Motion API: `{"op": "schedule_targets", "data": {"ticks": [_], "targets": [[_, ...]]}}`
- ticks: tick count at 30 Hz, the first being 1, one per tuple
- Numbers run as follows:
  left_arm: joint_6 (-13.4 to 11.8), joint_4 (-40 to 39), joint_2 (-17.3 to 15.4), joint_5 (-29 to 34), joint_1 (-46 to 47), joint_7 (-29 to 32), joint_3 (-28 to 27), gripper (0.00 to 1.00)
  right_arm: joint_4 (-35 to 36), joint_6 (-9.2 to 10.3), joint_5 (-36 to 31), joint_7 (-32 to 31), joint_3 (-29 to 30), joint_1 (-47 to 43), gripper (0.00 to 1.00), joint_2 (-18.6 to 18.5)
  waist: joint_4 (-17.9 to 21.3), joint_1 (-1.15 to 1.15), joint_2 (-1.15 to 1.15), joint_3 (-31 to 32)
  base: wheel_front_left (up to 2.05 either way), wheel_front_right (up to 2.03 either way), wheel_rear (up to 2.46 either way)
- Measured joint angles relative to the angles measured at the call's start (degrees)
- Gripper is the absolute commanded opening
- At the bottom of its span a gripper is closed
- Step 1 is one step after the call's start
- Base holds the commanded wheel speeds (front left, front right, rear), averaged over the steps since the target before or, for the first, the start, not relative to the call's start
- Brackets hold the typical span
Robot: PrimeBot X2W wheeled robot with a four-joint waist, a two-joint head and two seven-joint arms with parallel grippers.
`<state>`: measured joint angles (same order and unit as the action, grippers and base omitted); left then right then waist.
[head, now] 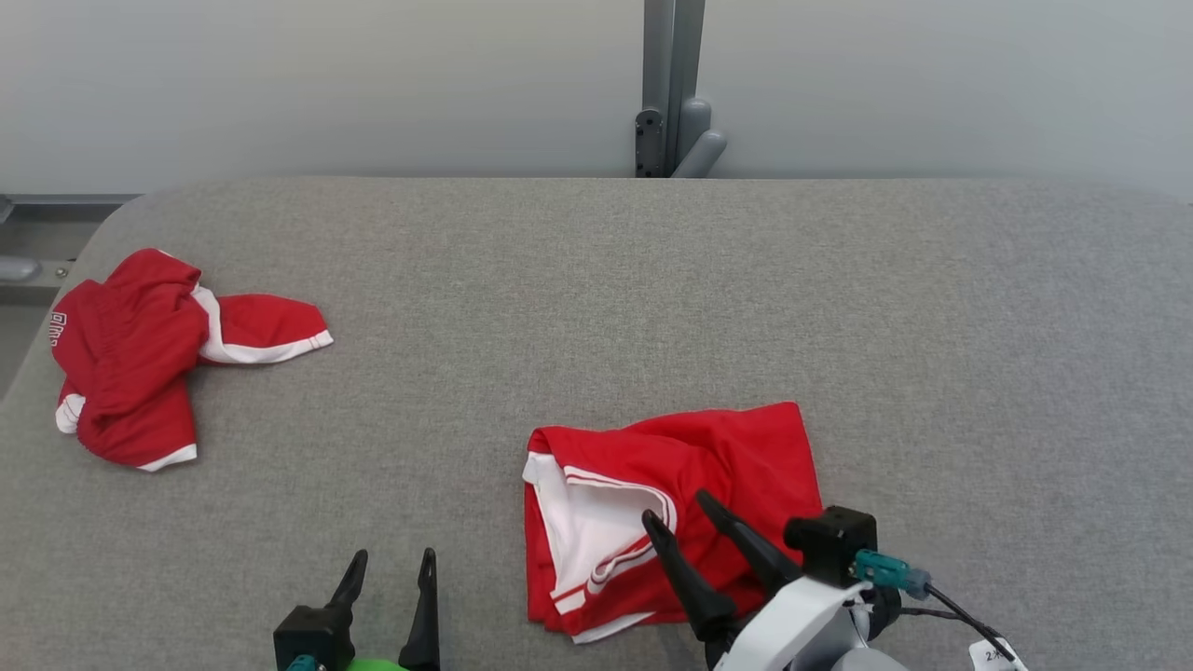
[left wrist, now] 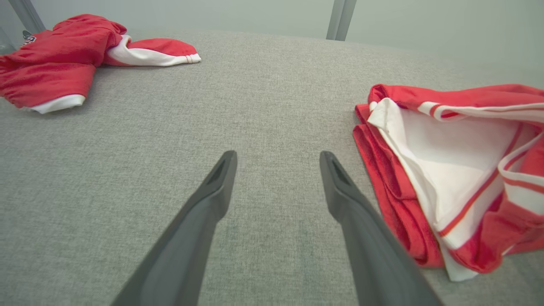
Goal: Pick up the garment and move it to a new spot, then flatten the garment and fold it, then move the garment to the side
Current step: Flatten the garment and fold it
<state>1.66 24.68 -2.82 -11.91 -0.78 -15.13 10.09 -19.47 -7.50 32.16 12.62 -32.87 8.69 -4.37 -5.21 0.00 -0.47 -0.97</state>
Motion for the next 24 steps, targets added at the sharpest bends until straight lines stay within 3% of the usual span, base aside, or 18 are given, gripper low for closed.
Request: {"op": "schedule_targets", "data": {"ticks": [8,9,10,11,12,24], "targets": [[-0.2,0.2,0.0,-0.6,0.2,0.0,0.7,1.0,-4.8,0.0,-3.8,-2.2,1.3,2.9,1.0,0.6,-1.4,0.0,0.0,-1.0,0.0,0.0,0.0],[-0.2,0.2,0.0,-0.7,0.2,0.0,0.8,1.0,-5.2,0.0,-4.1,-2.3,1.4,3.2,0.91,0.8,-1.7,0.0,0.0,-1.1,0.0,0.0,0.0],[-0.2,0.3,0.0,-0.7,0.3,0.0,0.8,1.0,-5.4,0.0,-4.3,-2.5,1.4,3.5,0.39,0.8,-1.9,0.0,0.0,-1.3,0.0,0.0,0.0],[-0.2,0.3,0.0,-0.9,0.4,0.0,0.8,1.0,-5.6,0.0,-4.5,-2.8,1.4,3.6,0.12,1.0,-2.1,0.0,0.0,-1.4,0.0,0.0,0.0],[-0.2,0.3,0.0,-1.0,0.4,0.0,0.8,1.0,-5.9,0.0,-4.7,-2.9,1.4,3.6,0.0,1.1,-2.3,0.0,0.0,-1.5,0.0,0.0,0.0],[-0.3,0.7,0.0,-1.6,1.4,0.0,1.9,1.0,-8.1,0.0,-5.3,-3.5,1.0,6.6,0.0,1.5,-5.0,0.0,0.0,-2.9,0.0,0.0,0.0]]}}
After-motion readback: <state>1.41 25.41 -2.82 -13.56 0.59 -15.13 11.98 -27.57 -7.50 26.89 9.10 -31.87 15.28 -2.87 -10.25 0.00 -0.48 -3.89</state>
